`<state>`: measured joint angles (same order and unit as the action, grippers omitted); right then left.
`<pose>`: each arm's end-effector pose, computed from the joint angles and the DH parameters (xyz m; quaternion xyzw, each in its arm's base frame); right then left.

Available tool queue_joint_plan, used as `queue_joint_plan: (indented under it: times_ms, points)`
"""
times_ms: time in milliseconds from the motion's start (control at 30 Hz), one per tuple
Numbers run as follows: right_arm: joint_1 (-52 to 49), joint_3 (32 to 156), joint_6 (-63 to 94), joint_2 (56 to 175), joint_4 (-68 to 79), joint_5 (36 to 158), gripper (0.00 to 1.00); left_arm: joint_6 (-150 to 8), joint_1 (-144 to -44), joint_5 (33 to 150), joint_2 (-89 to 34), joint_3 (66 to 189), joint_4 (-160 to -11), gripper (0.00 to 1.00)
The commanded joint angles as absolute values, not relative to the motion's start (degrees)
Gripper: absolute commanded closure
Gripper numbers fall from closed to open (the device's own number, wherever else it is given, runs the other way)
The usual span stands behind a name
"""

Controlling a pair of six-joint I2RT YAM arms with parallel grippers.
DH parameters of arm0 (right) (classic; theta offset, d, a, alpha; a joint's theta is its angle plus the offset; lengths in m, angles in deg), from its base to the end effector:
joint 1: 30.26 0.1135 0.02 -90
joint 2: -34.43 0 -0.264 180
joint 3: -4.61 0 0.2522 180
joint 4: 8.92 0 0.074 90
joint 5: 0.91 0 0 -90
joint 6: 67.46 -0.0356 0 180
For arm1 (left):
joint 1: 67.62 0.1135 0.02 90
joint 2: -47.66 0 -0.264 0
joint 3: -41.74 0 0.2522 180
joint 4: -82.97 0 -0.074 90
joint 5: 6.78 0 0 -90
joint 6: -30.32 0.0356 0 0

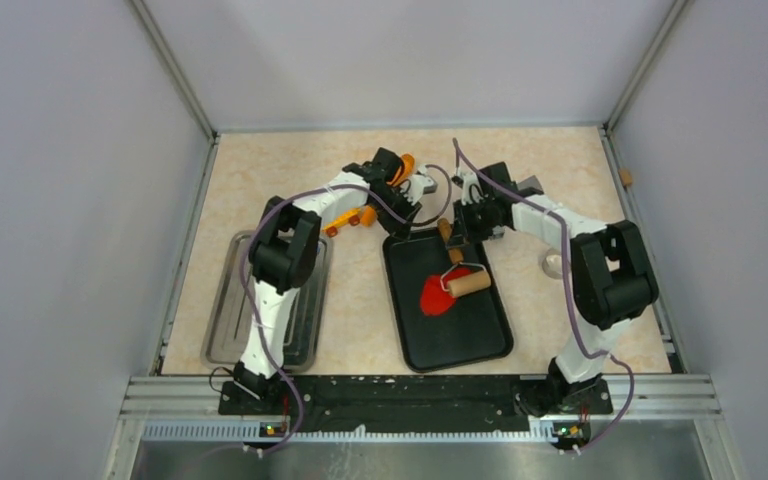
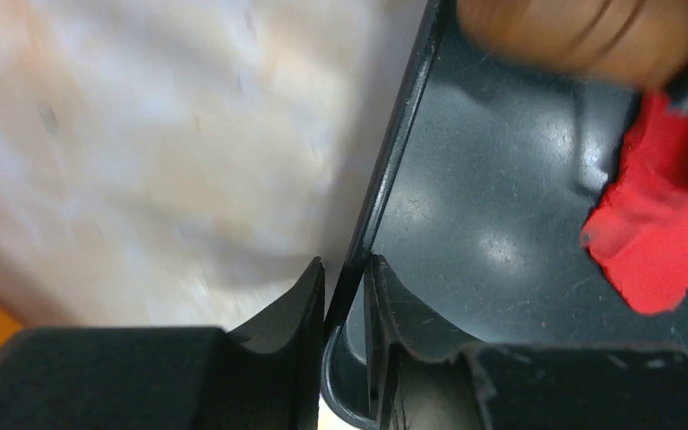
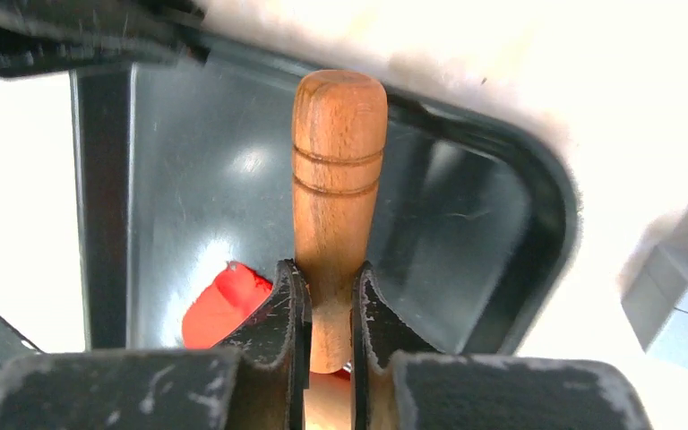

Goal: Roll out the dumpling wrappers from the dough

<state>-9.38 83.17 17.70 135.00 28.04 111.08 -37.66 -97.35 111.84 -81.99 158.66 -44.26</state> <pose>0.3292 0.1398 0.1868 -0.1825 0.9295 0.2376 0.2151 0.4067 -0.2519 0.1654 0.4604 0.8291 -0.2548 0.1889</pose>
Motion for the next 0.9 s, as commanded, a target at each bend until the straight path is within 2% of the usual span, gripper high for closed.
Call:
queue_joint_plan:
  times_ms: [0,267,433,500,600,867]
  points:
    - [-10.16,92.07,14.29,127.57,32.22,110.57,1.00,-44.03,-95.73,107.69,-71.78,147.72,-41.34,1.00]
    - [-14.30,91.67,8.02,116.20,39.25,109.64,1.00,-71.56,-93.81,100.64,-45.82,120.65,-53.34,1.00]
    - [-16.10,89.72,1.42,113.93,39.22,106.83,1.00,-86.10,-93.53,90.40,-37.97,113.24,-56.28,1.00]
    - [-16.31,90.14,-0.42,114.01,39.08,106.43,1.00,-92.06,-92.30,86.06,-37.45,112.10,-56.80,1.00]
    - [-16.27,90.48,-1.27,114.63,37.95,107.71,1.00,-95.63,-91.14,89.34,-39.55,111.23,-59.05,1.00]
    - [-16.26,90.55,-3.42,116.45,36.02,109.02,1.00,-87.86,-91.26,97.60,-42.13,108.09,-63.23,1.00]
